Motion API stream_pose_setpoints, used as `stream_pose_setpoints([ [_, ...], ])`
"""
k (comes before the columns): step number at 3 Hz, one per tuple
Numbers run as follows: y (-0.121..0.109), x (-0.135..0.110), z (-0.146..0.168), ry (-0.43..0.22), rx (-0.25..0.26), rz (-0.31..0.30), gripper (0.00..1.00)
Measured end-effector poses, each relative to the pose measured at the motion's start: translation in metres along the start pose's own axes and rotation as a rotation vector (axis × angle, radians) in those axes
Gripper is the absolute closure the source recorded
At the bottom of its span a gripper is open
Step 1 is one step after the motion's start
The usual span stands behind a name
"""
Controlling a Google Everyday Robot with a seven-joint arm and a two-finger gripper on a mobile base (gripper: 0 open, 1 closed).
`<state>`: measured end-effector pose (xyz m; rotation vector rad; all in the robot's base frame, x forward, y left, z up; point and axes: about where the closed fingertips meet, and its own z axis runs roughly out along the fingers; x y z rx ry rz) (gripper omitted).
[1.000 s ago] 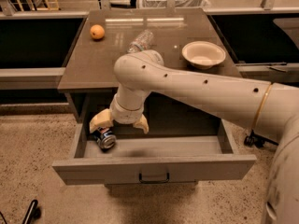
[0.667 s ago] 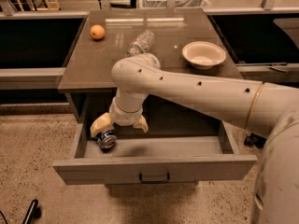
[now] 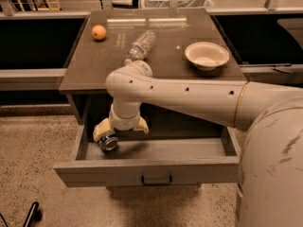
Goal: Pick pepsi can from top drawer and place on counter
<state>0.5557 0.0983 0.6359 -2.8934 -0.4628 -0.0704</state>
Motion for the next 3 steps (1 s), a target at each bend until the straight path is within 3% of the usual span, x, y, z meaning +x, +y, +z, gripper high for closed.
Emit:
stream_pose_setpoints([
  [2, -0.023, 0.022, 0.019, 0.092, -0.040, -0.128, 0.00],
  [3, -0.037, 0.032, 0.032, 0.081, 0.000, -0.185, 0.18],
])
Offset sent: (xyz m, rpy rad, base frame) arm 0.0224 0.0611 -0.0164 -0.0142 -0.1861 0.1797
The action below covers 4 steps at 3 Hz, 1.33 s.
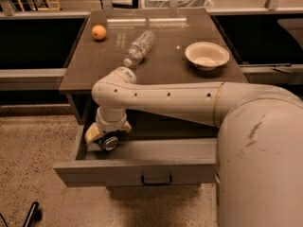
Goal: Pick pepsi can from top drawer and place on counter
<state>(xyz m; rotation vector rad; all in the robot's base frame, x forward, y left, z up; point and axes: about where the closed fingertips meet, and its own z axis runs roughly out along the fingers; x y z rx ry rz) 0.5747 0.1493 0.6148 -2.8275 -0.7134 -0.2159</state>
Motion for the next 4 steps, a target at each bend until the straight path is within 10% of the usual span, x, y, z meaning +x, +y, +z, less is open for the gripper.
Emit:
stream_pose_setpoints([
  [3, -0.010, -0.004, -0.003, 0.032, 0.103, -0.042, 0.96],
  [4, 0.006, -0.027, -0.040, 0.114, 0.135, 0.003, 1.00],
])
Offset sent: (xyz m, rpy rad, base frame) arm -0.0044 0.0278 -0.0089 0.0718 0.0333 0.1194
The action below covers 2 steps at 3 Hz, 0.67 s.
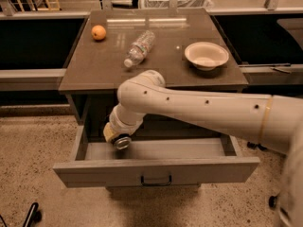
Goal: Pick pepsi can from top drawer and place on counter
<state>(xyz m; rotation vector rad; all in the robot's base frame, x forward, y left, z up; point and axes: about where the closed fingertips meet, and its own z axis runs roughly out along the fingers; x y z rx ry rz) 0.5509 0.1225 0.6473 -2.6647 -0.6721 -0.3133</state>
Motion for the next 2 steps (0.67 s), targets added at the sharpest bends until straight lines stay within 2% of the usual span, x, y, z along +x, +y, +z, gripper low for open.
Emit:
stream_pose_setpoints([
  [1, 0.029, -0.030, -0.062, 0.096, 0.019, 0.066, 1.00],
  [2, 0.042, -0.034, -0.103, 0.120, 0.035, 0.076, 1.00],
])
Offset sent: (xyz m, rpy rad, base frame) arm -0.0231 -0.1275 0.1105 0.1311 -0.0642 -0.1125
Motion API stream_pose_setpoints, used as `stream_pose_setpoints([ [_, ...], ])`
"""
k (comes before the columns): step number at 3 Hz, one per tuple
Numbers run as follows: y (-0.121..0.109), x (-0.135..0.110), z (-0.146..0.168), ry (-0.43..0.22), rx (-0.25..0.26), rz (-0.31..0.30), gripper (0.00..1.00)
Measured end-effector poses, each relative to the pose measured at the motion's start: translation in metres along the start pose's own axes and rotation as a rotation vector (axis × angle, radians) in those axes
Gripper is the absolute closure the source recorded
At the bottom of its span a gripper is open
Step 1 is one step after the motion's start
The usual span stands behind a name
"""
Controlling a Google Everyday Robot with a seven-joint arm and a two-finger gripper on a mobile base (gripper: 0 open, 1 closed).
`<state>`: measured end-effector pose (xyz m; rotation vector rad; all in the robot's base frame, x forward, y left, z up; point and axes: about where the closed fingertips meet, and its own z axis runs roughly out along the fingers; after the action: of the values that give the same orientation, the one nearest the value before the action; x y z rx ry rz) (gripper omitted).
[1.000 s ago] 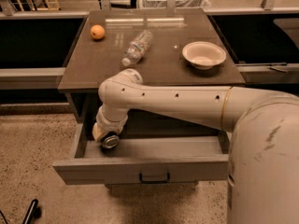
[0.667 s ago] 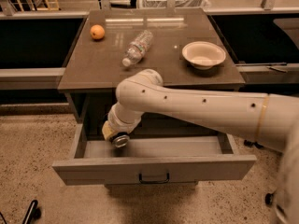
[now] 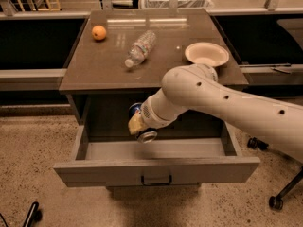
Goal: Pick pepsi can from top drawer and place on counter
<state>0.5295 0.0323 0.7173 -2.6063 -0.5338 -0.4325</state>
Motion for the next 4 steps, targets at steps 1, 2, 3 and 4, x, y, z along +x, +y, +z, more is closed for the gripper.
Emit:
stream_pose_setpoints([
  [1, 0.010, 0.014, -0.026, -0.029, 0.040, -0.002, 1.00],
  [2, 0.007, 0.044, -0.085, -0.042, 0.027, -0.028, 1.00],
  [3, 0.006, 0.045, -0.090, -0.043, 0.024, -0.031, 1.00],
  [4, 0.003, 0.058, -0.116, -0.037, 0.007, -0.037, 1.00],
])
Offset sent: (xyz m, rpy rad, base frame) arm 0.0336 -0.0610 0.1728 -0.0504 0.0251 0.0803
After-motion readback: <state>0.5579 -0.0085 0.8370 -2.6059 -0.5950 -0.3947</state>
